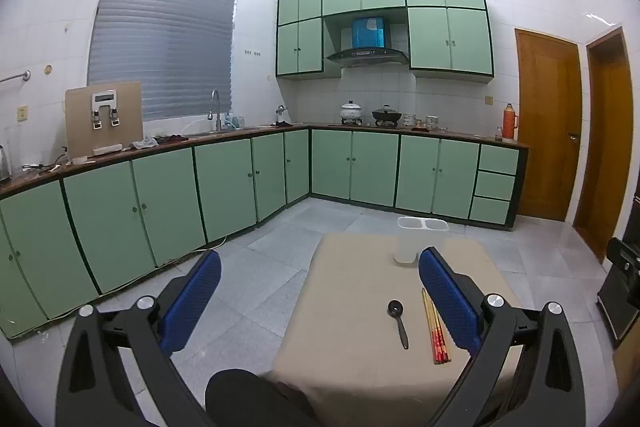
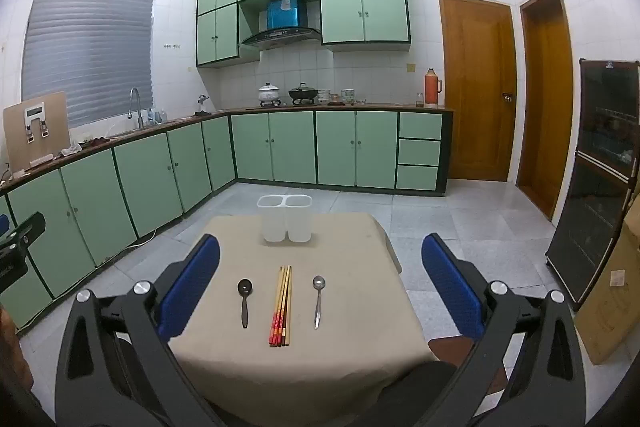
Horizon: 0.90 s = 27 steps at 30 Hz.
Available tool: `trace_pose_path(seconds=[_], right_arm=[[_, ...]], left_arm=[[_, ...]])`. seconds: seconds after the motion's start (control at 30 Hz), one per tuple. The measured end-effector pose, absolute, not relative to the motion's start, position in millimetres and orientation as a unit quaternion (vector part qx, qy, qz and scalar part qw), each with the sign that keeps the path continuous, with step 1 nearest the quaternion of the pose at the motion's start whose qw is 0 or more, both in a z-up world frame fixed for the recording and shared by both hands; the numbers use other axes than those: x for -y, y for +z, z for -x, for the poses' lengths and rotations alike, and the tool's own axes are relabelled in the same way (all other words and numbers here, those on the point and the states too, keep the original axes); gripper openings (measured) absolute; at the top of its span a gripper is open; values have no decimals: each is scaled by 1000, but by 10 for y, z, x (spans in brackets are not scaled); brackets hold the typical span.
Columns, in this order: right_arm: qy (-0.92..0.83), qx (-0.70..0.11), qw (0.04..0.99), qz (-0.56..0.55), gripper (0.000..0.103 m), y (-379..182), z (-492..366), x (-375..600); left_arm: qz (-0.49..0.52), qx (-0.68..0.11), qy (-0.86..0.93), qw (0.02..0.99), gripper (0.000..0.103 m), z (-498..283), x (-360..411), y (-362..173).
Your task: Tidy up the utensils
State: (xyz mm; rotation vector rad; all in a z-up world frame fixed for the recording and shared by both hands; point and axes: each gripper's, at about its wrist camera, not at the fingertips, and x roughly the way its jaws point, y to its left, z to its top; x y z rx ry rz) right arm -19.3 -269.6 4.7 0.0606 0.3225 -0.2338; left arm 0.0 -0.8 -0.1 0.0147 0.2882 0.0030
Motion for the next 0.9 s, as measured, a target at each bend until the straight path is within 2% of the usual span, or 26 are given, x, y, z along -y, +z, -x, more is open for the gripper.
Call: trace_pose_path(seconds=[0.9], right_arm=[[-127, -153, 980, -28, 98, 61, 201, 2791]], left_arm=[[-2, -146, -4, 989, 97, 4, -26, -14]])
